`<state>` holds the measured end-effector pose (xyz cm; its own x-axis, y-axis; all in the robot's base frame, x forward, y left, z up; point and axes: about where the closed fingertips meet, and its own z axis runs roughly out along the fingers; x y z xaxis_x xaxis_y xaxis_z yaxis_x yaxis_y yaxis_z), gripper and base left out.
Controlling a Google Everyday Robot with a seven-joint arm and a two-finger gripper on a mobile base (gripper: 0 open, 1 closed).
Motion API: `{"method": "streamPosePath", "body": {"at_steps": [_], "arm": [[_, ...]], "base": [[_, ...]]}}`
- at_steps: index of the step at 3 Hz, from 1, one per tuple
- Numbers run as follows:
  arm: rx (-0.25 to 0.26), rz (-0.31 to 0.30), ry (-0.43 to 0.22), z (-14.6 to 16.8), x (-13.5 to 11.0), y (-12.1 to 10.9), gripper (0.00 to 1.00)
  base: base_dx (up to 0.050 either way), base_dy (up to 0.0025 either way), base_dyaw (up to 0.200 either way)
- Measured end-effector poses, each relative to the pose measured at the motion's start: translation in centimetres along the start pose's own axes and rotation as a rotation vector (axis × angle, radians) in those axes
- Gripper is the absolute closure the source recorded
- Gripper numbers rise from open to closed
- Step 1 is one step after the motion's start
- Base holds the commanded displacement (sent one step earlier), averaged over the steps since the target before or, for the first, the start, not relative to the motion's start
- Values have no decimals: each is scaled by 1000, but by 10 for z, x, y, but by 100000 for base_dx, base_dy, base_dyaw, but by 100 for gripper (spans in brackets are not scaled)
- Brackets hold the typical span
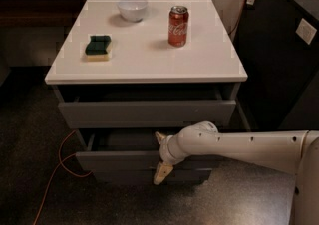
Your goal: Place coke can into middle drawer
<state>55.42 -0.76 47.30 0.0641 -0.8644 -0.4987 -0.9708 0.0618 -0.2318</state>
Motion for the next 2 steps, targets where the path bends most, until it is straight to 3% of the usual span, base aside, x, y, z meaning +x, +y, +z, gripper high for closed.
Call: {"method": "streamPosePath", "body": {"at_steps": [1,2], "arm": [[0,8,-11,1,1,-13,0],[-27,50,-5,18,18,-29,2]], "base": [[0,0,0],[0,0,0]]}}
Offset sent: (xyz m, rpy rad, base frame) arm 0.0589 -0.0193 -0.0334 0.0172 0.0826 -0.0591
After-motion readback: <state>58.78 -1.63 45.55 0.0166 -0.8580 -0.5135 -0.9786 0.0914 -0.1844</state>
